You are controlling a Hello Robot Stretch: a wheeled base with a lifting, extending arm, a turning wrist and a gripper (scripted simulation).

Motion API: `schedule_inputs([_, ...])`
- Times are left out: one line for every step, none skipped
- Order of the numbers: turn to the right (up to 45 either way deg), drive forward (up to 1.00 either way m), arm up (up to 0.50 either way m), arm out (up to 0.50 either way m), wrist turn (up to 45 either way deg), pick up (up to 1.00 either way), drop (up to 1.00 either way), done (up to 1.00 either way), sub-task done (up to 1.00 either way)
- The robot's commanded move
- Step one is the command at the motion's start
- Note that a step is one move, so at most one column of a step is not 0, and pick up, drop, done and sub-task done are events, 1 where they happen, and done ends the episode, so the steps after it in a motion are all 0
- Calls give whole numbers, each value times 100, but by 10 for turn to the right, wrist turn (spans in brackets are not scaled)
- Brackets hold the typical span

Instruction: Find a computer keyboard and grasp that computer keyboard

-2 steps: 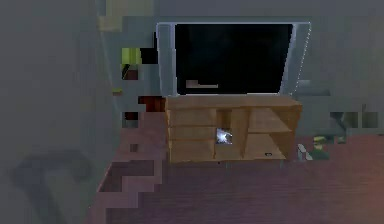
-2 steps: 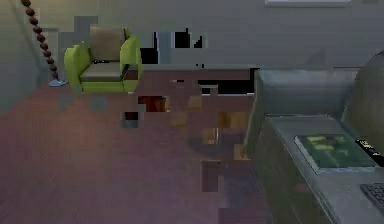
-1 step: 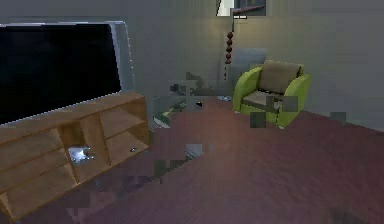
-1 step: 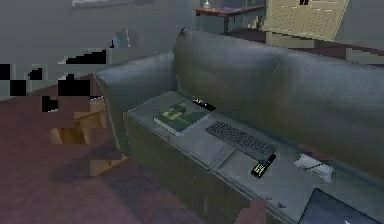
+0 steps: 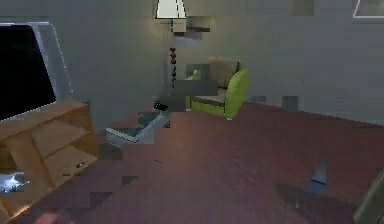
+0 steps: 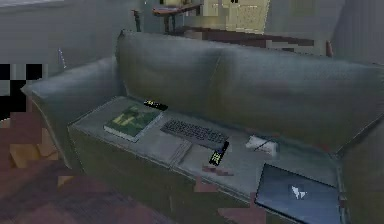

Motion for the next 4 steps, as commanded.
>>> schedule_inputs([450,0,0,0,0,0,0,0,0])
schedule_inputs([450,0,0,0,0,0,0,0,0])
schedule_inputs([240,0,0,0,0,0,0,0,0])
schedule_inputs([0,40,0,0,0,0,0,0,0])
